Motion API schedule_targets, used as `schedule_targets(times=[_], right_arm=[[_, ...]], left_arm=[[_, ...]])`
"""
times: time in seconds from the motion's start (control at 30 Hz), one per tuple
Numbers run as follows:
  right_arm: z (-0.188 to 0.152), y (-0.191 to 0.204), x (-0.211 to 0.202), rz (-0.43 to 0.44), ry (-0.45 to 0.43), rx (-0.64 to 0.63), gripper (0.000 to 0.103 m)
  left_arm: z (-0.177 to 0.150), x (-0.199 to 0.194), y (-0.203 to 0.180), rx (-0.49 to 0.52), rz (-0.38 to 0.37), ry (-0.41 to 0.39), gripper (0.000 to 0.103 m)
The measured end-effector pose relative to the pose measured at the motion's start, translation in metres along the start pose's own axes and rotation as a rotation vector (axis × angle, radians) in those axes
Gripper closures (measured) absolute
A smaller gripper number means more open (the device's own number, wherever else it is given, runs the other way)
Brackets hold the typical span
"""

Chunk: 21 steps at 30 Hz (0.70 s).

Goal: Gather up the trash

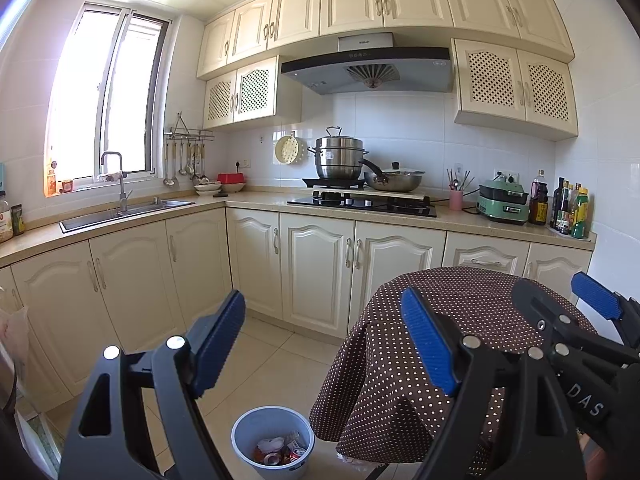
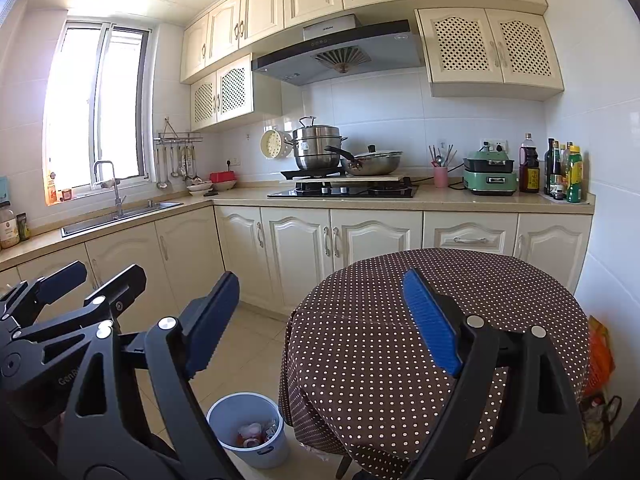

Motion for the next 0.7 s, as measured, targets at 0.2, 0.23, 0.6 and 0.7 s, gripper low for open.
schedule_targets(times=[0.2, 0.23, 0.6, 0.7], right_arm=[[-0.0003, 0.0001, -0.0005, -0.001, 0.0, 0.0, 0.019], [-0.0002, -0.0001, -0.0003, -0.001, 0.0, 0.001, 0.019], [-0.0002, -0.0002, -0.0002, 0.0, 0.001, 0.001, 0.019], [-0.001, -0.0009, -0.0006, 0.0, 0.001, 0.002, 0.019]], left_arm=[[-0.0001, 0.0, 0.0011, 0.0, -0.003, 0.0, 0.024], [0.0001, 0.0001, 0.001, 0.0, -0.003, -0.001, 0.024], [0.0001, 0.0002, 0.0011, 0.001, -0.003, 0.0, 0.024], [-0.0004, 0.0003, 0.0021, 0.001, -0.004, 0.001, 0.024]])
Point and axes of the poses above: each gripper's, at about its wrist camera, not at the fingertips, and x roughly the way its jaws point, y to its left, z to its top, the point moved 10 cm from there along x, roughly the way its jaws point, and after that the axes turned 3 degrees about -x, right-handed, at the moved point
